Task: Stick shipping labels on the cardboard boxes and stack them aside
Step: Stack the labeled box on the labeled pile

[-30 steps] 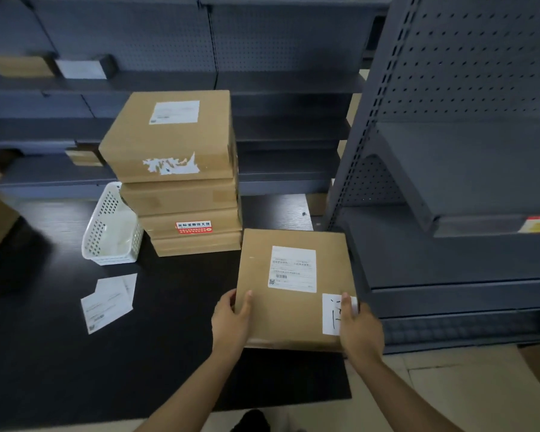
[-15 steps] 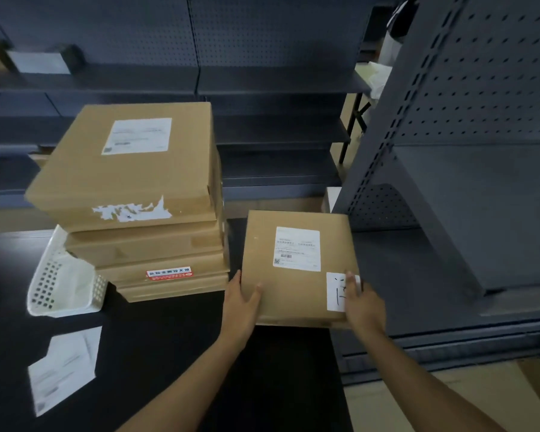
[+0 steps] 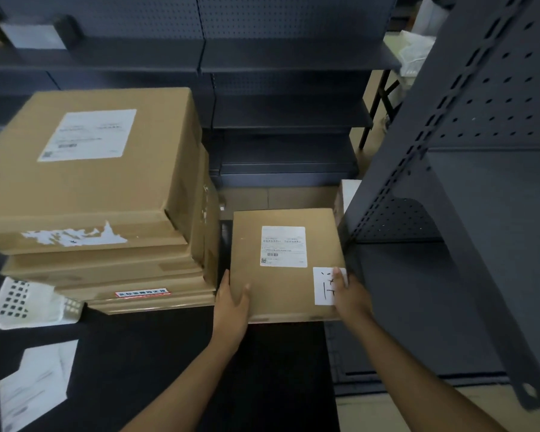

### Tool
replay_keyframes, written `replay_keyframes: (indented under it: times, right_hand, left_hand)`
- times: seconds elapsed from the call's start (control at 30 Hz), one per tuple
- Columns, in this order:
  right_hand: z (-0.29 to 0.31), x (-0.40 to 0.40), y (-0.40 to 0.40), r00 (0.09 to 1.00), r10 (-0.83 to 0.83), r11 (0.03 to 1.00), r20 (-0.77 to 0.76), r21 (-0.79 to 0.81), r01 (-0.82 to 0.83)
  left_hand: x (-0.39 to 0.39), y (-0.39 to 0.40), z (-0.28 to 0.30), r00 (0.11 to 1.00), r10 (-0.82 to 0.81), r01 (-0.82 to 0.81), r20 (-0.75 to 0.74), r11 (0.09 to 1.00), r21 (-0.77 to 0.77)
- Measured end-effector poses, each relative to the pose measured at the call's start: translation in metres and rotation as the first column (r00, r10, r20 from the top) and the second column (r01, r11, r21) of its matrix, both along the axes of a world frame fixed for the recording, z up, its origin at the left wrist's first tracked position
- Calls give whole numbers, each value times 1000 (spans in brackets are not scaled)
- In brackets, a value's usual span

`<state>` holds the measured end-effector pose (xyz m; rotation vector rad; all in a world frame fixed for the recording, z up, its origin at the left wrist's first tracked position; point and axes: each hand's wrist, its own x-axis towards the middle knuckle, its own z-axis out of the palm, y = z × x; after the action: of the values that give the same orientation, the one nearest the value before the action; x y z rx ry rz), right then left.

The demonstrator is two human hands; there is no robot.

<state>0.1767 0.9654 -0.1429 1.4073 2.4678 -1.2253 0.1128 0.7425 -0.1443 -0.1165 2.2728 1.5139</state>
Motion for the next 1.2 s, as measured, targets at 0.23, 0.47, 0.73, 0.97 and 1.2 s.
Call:
replay_keyframes:
  times: [0.23,0.47,0.73,0.97,1.2]
  right_hand:
    - [-6,-12,-3,999,-27,996,-40,-86,23]
    - [-8,-18,2,997,-37,995,-61,-91,31]
    - [-2,-16,4,1000,-9,997,5,-79,10]
    - [14,4,-7,999,16,999,47,38,-18]
    - [28,25,-24,996,31,982,89,181,-47]
  left_hand:
    - [-6,2,-3,1000,-5,4,-26,1000,-30]
    - [-10,5,-6,999,11,-13,-32,998,-66]
    - [-12,2,0,999,30,-29,27,998,-63]
    - [-11,-13,20,986,-150,154,72,986,-62]
    - [-5,-26,22,979,-172,182,110,979,-89]
